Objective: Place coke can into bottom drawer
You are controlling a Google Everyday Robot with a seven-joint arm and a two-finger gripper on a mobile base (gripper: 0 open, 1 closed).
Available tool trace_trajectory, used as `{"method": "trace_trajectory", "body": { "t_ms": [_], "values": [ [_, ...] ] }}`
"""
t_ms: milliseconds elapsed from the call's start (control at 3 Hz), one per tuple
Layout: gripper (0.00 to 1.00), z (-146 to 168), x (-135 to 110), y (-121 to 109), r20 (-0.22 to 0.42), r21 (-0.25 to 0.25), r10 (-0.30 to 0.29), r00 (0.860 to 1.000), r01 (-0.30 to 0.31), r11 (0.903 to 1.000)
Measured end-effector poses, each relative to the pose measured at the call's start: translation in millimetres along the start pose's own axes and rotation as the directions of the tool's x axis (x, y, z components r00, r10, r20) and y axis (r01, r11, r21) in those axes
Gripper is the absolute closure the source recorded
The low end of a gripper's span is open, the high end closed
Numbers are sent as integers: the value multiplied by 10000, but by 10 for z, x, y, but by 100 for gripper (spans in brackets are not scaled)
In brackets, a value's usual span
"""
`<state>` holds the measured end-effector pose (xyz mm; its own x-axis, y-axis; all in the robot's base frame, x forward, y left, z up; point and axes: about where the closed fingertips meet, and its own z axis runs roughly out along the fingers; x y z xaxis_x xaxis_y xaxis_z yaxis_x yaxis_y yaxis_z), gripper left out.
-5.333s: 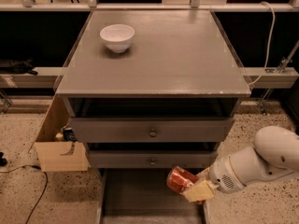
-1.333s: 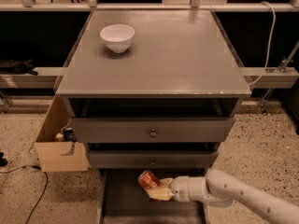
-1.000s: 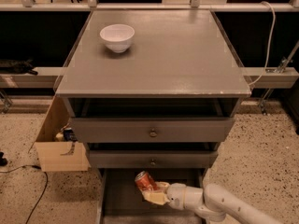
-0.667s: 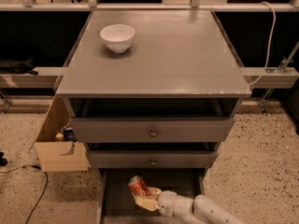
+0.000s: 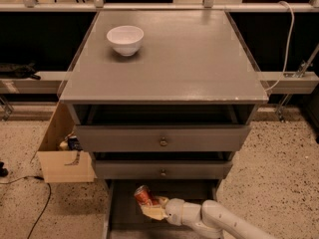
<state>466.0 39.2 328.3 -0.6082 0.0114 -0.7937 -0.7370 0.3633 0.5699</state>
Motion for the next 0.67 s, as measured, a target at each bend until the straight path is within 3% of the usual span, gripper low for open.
{"method": "trace_trajectory", "body": {
  "t_ms": [667],
  "values": [
    [100,37,244,-242,-705,511,429,9966,-394,9979]
  ]
}}
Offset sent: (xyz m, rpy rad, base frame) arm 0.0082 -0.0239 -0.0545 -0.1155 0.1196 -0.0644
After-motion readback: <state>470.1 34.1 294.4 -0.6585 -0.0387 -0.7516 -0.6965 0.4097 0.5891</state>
